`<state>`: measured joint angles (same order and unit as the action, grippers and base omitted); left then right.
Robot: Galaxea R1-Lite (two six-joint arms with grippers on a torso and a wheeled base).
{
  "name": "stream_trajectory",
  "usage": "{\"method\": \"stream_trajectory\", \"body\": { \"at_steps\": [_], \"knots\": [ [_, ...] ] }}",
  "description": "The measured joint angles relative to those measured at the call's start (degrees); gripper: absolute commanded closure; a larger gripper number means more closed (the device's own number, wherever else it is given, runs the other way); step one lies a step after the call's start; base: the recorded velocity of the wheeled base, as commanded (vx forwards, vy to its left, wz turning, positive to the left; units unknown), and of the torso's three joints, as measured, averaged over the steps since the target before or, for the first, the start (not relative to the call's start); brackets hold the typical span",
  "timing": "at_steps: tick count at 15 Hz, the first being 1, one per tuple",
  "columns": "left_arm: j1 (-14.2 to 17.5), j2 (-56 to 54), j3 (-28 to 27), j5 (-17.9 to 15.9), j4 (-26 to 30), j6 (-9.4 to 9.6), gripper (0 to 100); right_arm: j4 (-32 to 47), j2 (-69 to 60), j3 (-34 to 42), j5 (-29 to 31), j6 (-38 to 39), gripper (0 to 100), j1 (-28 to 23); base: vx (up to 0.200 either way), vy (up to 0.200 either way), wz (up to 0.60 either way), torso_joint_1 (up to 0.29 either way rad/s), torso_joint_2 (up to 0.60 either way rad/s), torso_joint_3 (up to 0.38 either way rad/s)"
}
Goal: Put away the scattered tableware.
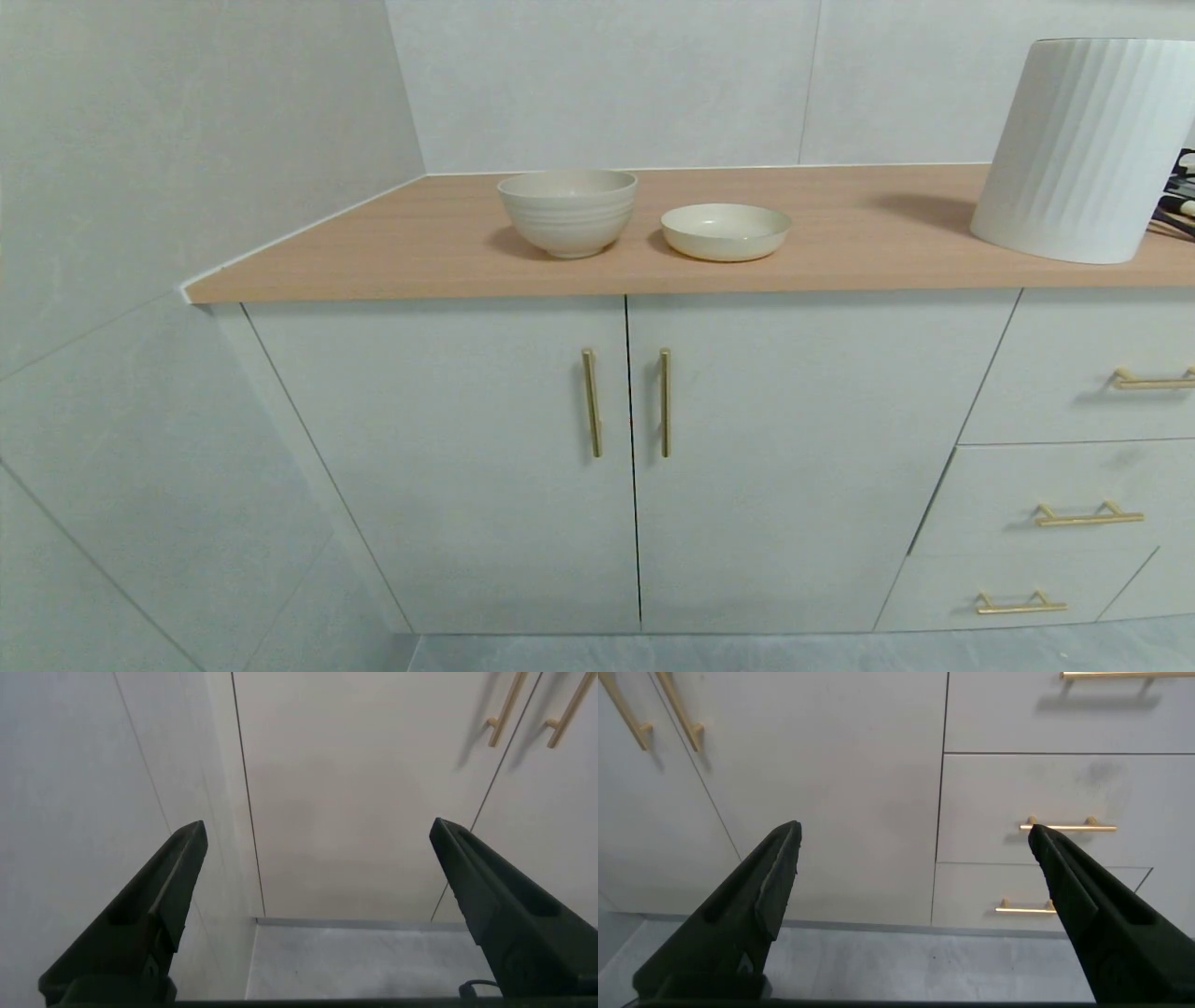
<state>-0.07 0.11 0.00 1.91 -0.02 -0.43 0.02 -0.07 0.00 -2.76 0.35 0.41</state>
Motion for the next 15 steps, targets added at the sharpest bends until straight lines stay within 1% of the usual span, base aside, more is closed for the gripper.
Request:
{"method": "stream_trajectory", "body": {
  "at_steps": [8,10,14,15],
  "knots": [
    [0.0,0.0,0.0,0.0,0.0,0.1,0,0.0,0.1,0.0,-0.4,-1.0,0,0.0,0.0,0.0,0.0,0.0,0.0,0.0],
    [0.0,0.0,0.0,0.0,0.0,0.1,0,0.0,0.1,0.0,-0.4,-1.0,0,0.0,-0.2,0.0,0.0,0.0,0.0,0.005],
    [0.0,0.0,0.0,0.0,0.0,0.1,0,-0.1,0.0,-0.6,-1.3,-2.3,0,0.0,0.0,0.0,0.0,0.0,0.0,0.0],
    [0.0,0.0,0.0,0.0,0.0,0.11,0,-0.4,0.0,-3.1,-2.8,-1.1,0,0.0,0.0,0.0,0.0,0.0,0.0,0.0]
  ]
}}
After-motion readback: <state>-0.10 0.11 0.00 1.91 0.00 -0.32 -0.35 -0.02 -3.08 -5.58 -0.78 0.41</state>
